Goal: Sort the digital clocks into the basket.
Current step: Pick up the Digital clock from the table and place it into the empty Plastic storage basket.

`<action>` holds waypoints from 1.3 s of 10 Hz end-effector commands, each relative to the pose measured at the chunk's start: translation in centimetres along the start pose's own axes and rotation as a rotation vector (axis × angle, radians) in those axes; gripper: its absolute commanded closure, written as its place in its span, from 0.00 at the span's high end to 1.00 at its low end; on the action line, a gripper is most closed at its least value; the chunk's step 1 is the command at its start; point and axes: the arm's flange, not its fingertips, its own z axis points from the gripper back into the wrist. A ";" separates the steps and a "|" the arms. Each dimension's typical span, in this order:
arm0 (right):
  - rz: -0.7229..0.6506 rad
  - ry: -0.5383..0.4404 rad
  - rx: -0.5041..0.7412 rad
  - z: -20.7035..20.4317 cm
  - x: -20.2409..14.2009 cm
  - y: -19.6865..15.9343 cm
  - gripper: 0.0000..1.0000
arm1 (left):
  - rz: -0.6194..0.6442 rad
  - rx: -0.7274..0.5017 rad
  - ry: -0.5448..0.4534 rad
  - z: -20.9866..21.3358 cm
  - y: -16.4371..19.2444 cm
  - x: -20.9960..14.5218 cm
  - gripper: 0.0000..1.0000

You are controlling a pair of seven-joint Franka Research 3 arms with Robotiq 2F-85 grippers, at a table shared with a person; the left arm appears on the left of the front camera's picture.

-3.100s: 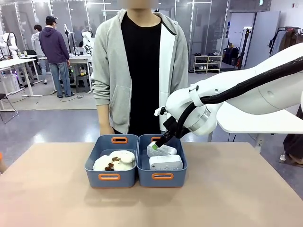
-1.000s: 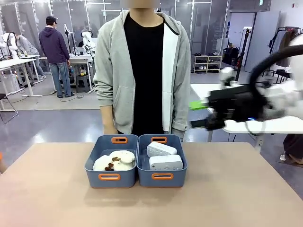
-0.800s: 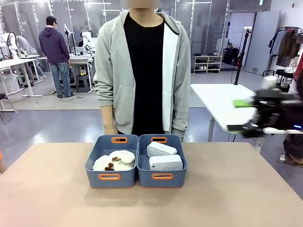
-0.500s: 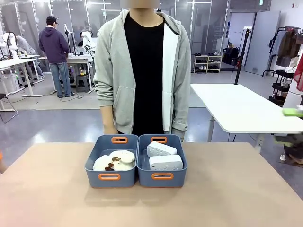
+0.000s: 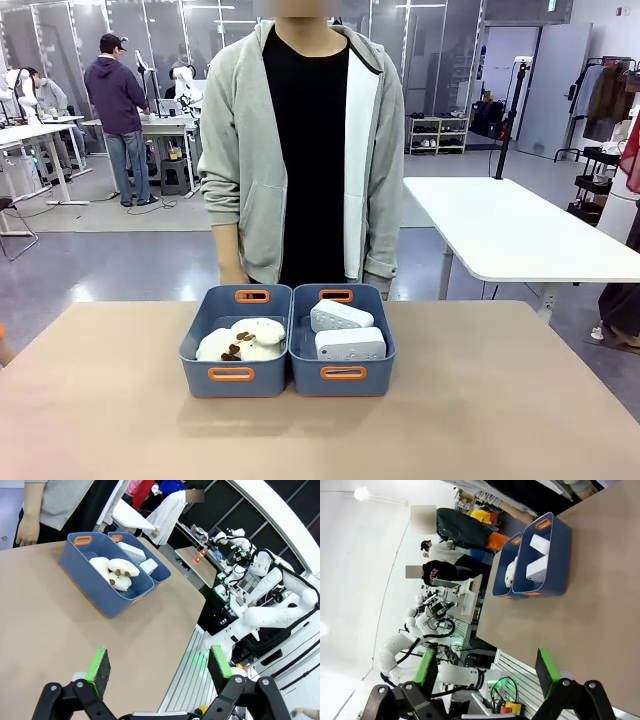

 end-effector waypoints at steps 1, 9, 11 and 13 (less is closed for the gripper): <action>-0.024 0.016 0.019 -0.4 0.0 0.0 1.00 | 0.000 0.001 -0.013 0.0 -0.2 0.2 1.00; -0.024 0.016 0.019 -0.4 0.0 0.0 1.00 | 0.000 0.001 -0.013 0.0 -0.2 0.2 1.00; -0.024 0.016 0.019 -0.4 0.0 0.0 1.00 | 0.000 0.001 -0.013 0.0 -0.2 0.2 1.00; -0.024 0.016 0.019 -0.4 0.0 0.0 1.00 | 0.000 0.001 -0.013 0.0 -0.2 0.2 1.00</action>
